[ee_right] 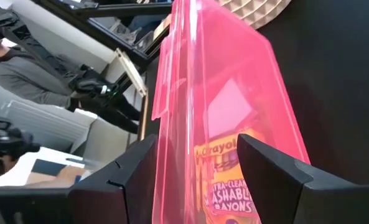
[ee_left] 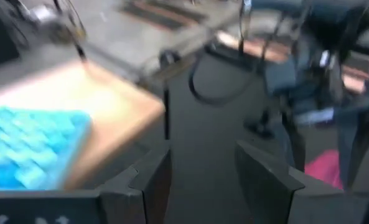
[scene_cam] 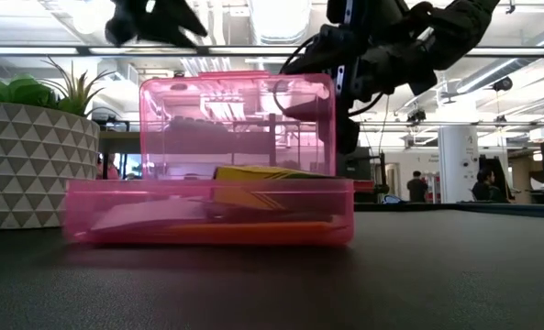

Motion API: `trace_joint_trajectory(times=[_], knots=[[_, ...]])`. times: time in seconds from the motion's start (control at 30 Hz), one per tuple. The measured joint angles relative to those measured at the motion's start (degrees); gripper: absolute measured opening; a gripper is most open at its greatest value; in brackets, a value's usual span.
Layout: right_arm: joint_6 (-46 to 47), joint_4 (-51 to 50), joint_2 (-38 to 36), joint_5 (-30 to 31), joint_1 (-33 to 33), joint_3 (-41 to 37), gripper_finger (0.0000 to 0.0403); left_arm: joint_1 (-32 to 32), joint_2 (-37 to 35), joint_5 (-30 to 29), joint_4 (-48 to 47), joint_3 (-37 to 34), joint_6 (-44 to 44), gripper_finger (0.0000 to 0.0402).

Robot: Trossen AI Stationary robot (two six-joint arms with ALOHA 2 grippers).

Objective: Pack school essentials
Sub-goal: Close the pink box

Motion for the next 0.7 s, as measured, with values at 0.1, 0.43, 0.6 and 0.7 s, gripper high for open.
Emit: trace_joint_trajectory(times=[0.1,0.43,0.6,0.7], knots=[[1.5,0.6,0.0,0.8,1.2,0.0,0.0209,0.0,1.1,4.9,0.1,-2.5,-3.9,0.0157],[4.3,1.5,-0.1,3.3,5.4,0.0,0.0209,0.0,3.7,13.7,0.7,-3.7,-5.7,0.0157],[4.0,1.8,-0.2,3.3,7.0,0.0,0.021,-0.1,7.0,18.4,1.8,-3.7,-10.6,0.0157],[4.4,2.0,-0.2,3.3,7.7,0.0,0.021,-0.3,9.1,24.4,4.4,-3.7,-13.8,0.0157]])
